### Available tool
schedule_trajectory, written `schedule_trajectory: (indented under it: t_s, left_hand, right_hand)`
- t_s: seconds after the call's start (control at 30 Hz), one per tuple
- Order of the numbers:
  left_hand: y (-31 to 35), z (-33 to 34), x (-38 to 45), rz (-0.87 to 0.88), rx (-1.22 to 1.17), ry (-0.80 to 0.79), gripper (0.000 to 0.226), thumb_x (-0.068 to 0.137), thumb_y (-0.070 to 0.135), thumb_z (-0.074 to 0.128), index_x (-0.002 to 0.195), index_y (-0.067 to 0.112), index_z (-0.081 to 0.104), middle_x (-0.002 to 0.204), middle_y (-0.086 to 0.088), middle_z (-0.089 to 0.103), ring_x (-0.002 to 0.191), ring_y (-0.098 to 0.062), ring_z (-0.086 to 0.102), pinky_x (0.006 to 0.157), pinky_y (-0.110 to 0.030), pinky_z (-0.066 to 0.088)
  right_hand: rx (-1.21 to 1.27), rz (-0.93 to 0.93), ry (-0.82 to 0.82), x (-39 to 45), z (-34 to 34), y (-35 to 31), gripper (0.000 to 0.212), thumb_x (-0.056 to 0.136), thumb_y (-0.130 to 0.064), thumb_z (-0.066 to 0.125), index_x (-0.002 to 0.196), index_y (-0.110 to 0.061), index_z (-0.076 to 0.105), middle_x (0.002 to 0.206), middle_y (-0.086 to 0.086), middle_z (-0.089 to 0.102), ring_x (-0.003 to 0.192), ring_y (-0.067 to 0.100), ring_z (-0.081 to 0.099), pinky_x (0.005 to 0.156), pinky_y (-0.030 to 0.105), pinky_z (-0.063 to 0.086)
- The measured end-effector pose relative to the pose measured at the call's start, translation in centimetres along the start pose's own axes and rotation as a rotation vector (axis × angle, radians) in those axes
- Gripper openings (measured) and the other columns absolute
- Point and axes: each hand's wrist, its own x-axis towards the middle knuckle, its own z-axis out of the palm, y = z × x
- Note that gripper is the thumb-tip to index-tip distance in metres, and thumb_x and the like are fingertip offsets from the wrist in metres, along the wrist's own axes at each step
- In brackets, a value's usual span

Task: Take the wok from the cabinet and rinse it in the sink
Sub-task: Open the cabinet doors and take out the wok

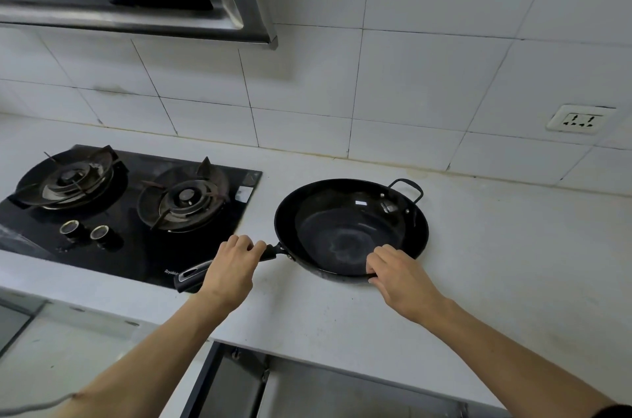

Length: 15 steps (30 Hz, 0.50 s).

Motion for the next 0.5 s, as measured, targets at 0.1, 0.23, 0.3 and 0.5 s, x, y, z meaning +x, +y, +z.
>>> schedule_trajectory:
  t_s: [0.1, 0.23, 0.3, 0.5]
  left_hand:
    - [0.2, 0.9, -0.6, -0.017, -0.013, 0.014, 0.06, 0.046, -0.014, 0.066, 0.099, 0.014, 0.062, 0.082, -0.006, 0.055, 0.071, -0.026, 0.048, 0.062, -0.035, 0.045]
    - [0.4, 2.5, -1.7, -0.025, -0.073, 0.05, 0.058, 0.047, -0.018, 0.065, 0.097, 0.013, 0.061, 0.082, -0.007, 0.055, 0.07, -0.025, 0.047, 0.062, -0.035, 0.045]
    - [0.5, 3.1, -2.2, -0.037, -0.097, 0.054, 0.056, 0.05, -0.017, 0.066, 0.096, 0.013, 0.06, 0.083, -0.006, 0.055, 0.071, -0.026, 0.048, 0.062, -0.036, 0.046]
    - [0.5, 4.7, -2.9, -0.056, -0.112, 0.066, 0.052, 0.054, -0.015, 0.067, 0.097, 0.013, 0.059, 0.083, -0.007, 0.056, 0.071, -0.027, 0.048, 0.061, -0.037, 0.047]
  right_hand:
    - [-0.02, -0.008, -0.05, -0.6, 0.9, -0.4, 0.035, 0.073, -0.018, 0.08, 0.077, -0.026, 0.046, 0.076, -0.013, 0.046, 0.069, 0.005, 0.029, 0.06, 0.019, 0.028]
    - [-0.012, 0.009, -0.116, -1.5, 2.5, -1.1, 0.036, 0.068, -0.008, 0.079, 0.075, -0.026, 0.048, 0.073, -0.013, 0.048, 0.067, 0.004, 0.03, 0.059, 0.017, 0.028]
    - [0.027, 0.029, -0.154, -1.9, 3.2, -1.2, 0.031, 0.074, -0.008, 0.074, 0.077, -0.025, 0.049, 0.076, -0.014, 0.047, 0.069, 0.004, 0.033, 0.062, 0.018, 0.03]
    - [0.055, 0.054, -0.198, -2.0, 3.8, -1.4, 0.029, 0.085, -0.011, 0.064, 0.08, -0.027, 0.04, 0.082, -0.013, 0.043, 0.076, 0.008, 0.038, 0.07, 0.02, 0.03]
